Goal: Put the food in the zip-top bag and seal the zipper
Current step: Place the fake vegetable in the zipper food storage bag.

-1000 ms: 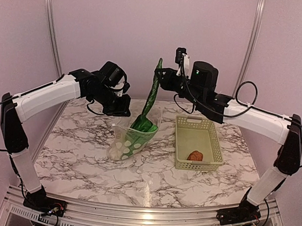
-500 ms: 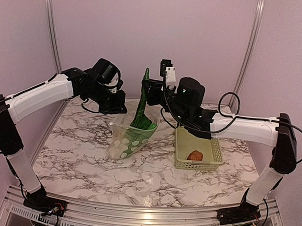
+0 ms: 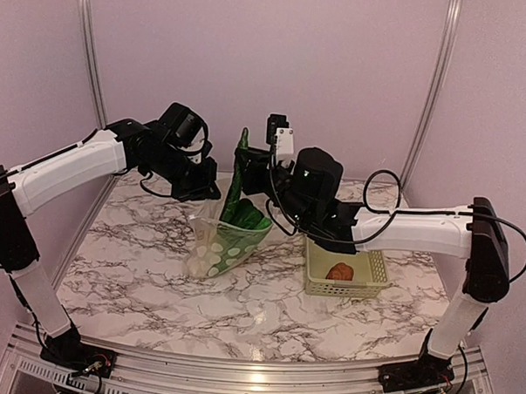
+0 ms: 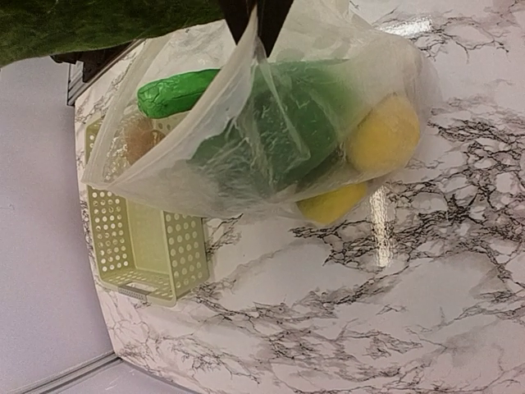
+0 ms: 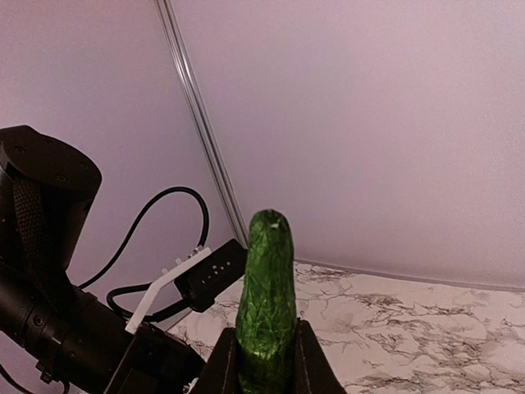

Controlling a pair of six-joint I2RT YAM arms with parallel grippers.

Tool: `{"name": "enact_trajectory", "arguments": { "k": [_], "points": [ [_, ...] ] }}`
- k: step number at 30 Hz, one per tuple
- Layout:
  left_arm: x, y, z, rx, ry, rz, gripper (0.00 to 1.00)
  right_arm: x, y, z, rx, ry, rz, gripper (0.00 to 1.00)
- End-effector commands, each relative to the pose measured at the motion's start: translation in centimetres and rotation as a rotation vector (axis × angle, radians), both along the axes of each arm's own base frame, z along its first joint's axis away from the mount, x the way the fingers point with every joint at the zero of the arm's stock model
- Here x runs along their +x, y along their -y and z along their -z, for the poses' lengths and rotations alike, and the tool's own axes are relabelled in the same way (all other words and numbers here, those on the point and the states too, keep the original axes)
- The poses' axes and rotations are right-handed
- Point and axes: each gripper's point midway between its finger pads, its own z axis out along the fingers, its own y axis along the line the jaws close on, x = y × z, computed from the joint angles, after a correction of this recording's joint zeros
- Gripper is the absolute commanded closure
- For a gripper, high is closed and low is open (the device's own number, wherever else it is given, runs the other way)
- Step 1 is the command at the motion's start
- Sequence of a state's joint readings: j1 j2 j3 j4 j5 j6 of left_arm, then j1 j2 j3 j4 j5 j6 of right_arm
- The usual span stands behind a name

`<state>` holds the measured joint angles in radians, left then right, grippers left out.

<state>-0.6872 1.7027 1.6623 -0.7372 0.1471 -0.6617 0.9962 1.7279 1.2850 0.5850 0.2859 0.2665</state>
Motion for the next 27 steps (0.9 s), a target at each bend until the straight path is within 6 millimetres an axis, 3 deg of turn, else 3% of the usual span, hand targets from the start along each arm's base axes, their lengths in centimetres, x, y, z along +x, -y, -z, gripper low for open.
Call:
{"name": "enact_trajectory", "arguments": {
  "k": [1, 6, 12, 16, 18, 21, 27],
  "points": [
    [0.0, -0.1, -0.4, -0.028, -0.012, -0.01, 0.97, 0.5, 0.1, 1.7, 0.017, -0.052, 0.03, 1.0],
    [0.3, -0.2, -0.5, -0.033, -0.004, -0.016, 0.97, -0.4, -0.2, 4.2, 0.037, -0.101, 0.006, 1.0],
    [1.1, -0.4, -0.8, -0.048, -0.001, -0.02, 0.97, -0.7, -0.6, 5.6, 0.038, -0.114, -0.007, 1.0],
    [1.5, -0.5, -1.1, -0.058, 0.007, -0.028, 0.97, -1.4, -1.8, 6.2, 0.016, -0.131, -0.077, 0.79],
    [1.6, -0.5, -1.2, -0.062, 0.008, -0.032, 0.97, -1.7, -2.2, 6.5, -0.006, -0.162, -0.105, 0.62],
    [1.5, -0.5, -1.2, -0.067, 0.008, -0.034, 0.97, -2.6, -0.9, 5.7, -0.038, -0.179, -0.109, 0.58],
    [1.3, -0.7, -1.3, -0.068, 0.015, -0.03, 0.97, -3.8, 3.9, 2.1, -0.088, -0.131, -0.03, 0.55]
  ]
}}
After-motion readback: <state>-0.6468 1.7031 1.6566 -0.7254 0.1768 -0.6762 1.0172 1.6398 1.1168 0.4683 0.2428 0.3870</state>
